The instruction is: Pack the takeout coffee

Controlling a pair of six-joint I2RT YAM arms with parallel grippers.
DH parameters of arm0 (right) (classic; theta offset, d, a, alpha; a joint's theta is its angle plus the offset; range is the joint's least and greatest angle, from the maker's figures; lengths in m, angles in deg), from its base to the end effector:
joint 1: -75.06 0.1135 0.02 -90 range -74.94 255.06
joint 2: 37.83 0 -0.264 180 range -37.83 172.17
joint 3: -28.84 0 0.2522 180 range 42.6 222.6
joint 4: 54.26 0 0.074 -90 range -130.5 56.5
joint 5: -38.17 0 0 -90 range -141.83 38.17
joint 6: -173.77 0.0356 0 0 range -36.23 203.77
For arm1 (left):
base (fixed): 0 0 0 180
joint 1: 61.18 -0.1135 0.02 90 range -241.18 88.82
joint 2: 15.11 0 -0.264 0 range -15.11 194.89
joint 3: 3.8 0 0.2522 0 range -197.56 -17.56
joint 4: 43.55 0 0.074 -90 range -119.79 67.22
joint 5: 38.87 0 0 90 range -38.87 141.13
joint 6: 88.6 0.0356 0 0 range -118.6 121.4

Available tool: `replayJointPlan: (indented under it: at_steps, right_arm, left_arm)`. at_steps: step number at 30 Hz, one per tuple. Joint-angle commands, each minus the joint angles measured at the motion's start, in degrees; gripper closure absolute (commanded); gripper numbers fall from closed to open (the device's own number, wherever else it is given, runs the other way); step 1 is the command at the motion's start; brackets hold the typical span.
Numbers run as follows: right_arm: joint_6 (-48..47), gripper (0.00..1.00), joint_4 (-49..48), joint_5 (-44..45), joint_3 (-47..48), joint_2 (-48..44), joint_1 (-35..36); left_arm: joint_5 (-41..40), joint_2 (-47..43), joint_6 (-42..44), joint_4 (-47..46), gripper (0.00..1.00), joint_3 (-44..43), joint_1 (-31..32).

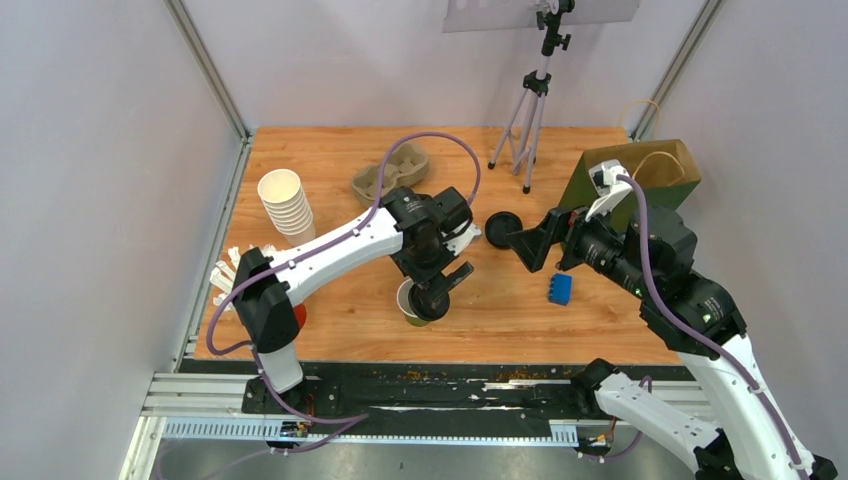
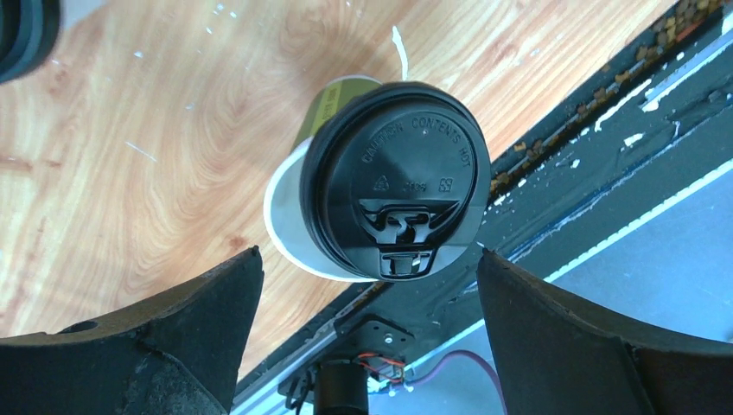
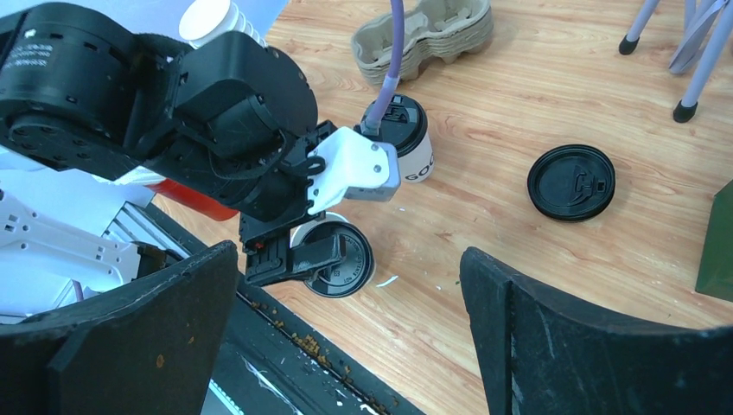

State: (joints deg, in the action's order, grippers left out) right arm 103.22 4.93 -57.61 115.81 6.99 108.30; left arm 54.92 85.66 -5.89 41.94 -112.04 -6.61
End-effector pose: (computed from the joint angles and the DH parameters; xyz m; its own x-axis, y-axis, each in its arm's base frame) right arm 0.1020 0.0712 0.4368 -0.4395 0.1080 -0.8917 -0.5086 0.7884 0.3462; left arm 0.1964 -0.2801 0.2985 -0.6667 0.7187 -0.1977 0.7424 0.6638 -0.0905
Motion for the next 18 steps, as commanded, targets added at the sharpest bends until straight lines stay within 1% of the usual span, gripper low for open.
replayJointPlan:
  at_steps: [1,4,5,8,11,15,18]
  right_arm:
    - [0.7,0.01,-0.4,-2.1,-0.2,0.1,-0.2]
    - [2.3,0.04,-1.1,-6.2,-1.7,0.7,0.0]
    - [3.1,0.05,-1.6,-7.6,-2.5,0.9,-0.1]
    - [5.5,0.08,-4.1,-11.2,-5.3,1.2,0.0]
    - [7.9,0.1,-7.4,-13.6,-8.6,1.8,-0.1]
    - [9.3,0.15,-8.5,-16.8,-10.4,6.3,0.8]
    - [9.8,0.21,-9.9,-17.4,-12.0,10.1,4.0]
  left_arm:
    - [-3.5,-1.5,0.5,-0.2,0.0,-4.6,0.5]
    - [-9.0,-3.9,-0.3,-2.1,0.0,-5.5,0.3]
    - [-9.7,-5.1,-0.5,-3.0,0.0,-5.2,-0.2]
    - [-7.9,-9.8,-3.3,-7.8,0.0,-2.3,-3.8]
    - [-4.3,-17.4,-5.7,-14.7,0.0,4.6,-8.6]
    - [5.9,-25.7,-8.9,-23.8,0.0,15.0,-15.4]
    - [13.4,-29.7,-11.4,-29.9,0.0,22.1,-18.5]
